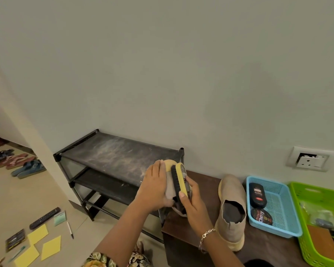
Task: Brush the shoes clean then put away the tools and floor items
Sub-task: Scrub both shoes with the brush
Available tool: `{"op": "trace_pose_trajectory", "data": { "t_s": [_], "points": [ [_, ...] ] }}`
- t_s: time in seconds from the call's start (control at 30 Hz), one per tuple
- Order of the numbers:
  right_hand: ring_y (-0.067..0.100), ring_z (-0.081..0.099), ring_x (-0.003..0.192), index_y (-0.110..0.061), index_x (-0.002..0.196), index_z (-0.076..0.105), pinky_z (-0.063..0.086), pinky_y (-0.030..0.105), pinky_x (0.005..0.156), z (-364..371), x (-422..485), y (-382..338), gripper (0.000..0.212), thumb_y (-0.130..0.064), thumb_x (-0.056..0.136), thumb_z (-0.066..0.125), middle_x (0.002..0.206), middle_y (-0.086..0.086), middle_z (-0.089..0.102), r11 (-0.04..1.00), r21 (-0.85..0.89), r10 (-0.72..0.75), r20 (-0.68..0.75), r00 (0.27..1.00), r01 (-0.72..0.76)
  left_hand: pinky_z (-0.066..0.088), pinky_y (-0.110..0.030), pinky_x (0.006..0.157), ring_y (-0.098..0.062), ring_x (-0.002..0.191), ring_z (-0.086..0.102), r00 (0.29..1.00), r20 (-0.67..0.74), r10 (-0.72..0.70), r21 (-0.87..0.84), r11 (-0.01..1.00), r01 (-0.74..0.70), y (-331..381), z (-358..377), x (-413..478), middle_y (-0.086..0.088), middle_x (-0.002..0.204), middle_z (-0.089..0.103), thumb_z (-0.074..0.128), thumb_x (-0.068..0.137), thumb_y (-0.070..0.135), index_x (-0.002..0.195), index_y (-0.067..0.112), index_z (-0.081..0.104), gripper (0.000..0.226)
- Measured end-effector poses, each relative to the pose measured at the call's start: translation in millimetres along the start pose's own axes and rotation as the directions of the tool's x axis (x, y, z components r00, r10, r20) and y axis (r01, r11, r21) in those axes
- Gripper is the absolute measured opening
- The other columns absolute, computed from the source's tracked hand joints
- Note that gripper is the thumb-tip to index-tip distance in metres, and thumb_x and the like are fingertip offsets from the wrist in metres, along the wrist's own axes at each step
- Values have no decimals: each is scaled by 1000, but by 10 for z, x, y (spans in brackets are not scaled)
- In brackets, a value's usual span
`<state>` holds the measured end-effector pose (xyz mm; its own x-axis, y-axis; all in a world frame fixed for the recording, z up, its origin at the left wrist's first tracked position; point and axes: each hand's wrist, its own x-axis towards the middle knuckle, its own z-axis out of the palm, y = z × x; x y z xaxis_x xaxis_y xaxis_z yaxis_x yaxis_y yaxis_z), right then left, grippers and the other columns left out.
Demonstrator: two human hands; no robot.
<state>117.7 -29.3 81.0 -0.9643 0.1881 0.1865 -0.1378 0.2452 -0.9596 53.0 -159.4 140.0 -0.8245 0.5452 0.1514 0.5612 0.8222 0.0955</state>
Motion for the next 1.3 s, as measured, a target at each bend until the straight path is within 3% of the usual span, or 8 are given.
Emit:
{"op": "trace_pose_trajectory", "data": {
  "t_s": [0.13, 0.33, 0.5, 0.77, 0.97, 1.07, 1.17, 1.3],
  "points": [
    [9, 48, 112, -44, 120, 28, 41, 8, 77, -42, 15, 15, 30, -36, 95, 43, 136, -1, 43, 998, 12, 69, -18, 997, -68, 14, -34, 116, -29, 139, 6, 1000, -27, -16, -44, 999, 15, -42, 69, -107, -11, 150, 5, 61, 69, 55, 145, 3, -1, 111],
    [-7, 43, 115, -47, 128, 24, 34, 6, 90, 80, -206, 13, 42, -55, 87, 33, 131, -35, 30, 944, -238, -192, 172, 966, 230, 38, -46, 103, -33, 128, 31, 965, -259, 32, -77, 996, -53, -96, 184, -384, -20, 133, 42, 53, 62, 53, 133, 4, 34, 88],
    [25, 48, 121, -33, 135, 26, 45, 36, 95, -120, 24, 333, 41, -30, 97, 41, 139, 2, 42, 952, -261, 182, 73, 981, -157, 33, -41, 103, -30, 131, 22, 965, -228, -129, -153, 984, 95, -116, 413, -675, -12, 142, 22, 63, 54, 53, 143, 6, 10, 114],
    [4, 49, 100, -56, 129, 23, 42, 22, 83, 137, -544, 239, 47, -64, 83, 28, 118, -13, 47, 844, -384, -157, 490, 857, 374, 41, -45, 98, -30, 126, 26, 880, -256, -400, -352, 886, 300, -16, 810, -1269, -17, 138, 28, 59, 56, 56, 140, 2, 19, 108],
    [19, 47, 121, -34, 139, 24, 40, 32, 98, 212, -310, 454, 43, -32, 98, 37, 139, 1, 42, 844, -536, 142, 205, 968, -10, 40, -46, 98, -28, 128, 20, 836, -236, -495, -436, 823, 364, 2, 1016, -1426, -5, 142, 15, 60, 52, 53, 143, 19, 1, 113],
    [14, 52, 103, -48, 132, 21, 46, 30, 87, 430, -551, 221, 42, -49, 91, 34, 123, -5, 47, 859, -452, -25, 432, 902, 240, 39, -48, 100, -30, 128, 23, 811, -258, -525, -494, 793, 356, -12, 1113, -1494, -10, 142, 19, 62, 60, 54, 143, 15, 3, 109],
    [15, 49, 100, -44, 140, 20, 45, 31, 82, 447, -594, 221, 55, -55, 87, 23, 118, -5, 44, 696, -530, -76, 617, 783, 485, 39, -48, 100, -32, 127, 26, 799, -263, -540, -516, 779, 357, -50, 1221, -1605, -15, 141, 22, 62, 64, 56, 144, 9, 6, 108],
    [18, 52, 112, -31, 140, 25, 44, 29, 92, 292, -141, 426, 44, -29, 98, 38, 132, 3, 47, 773, -632, 169, 299, 939, 62, 42, -43, 99, -33, 129, 25, 822, -200, -533, -500, 777, 382, -58, 1295, -1690, -15, 142, 14, 62, 54, 53, 145, 18, -6, 118]
  ]
}}
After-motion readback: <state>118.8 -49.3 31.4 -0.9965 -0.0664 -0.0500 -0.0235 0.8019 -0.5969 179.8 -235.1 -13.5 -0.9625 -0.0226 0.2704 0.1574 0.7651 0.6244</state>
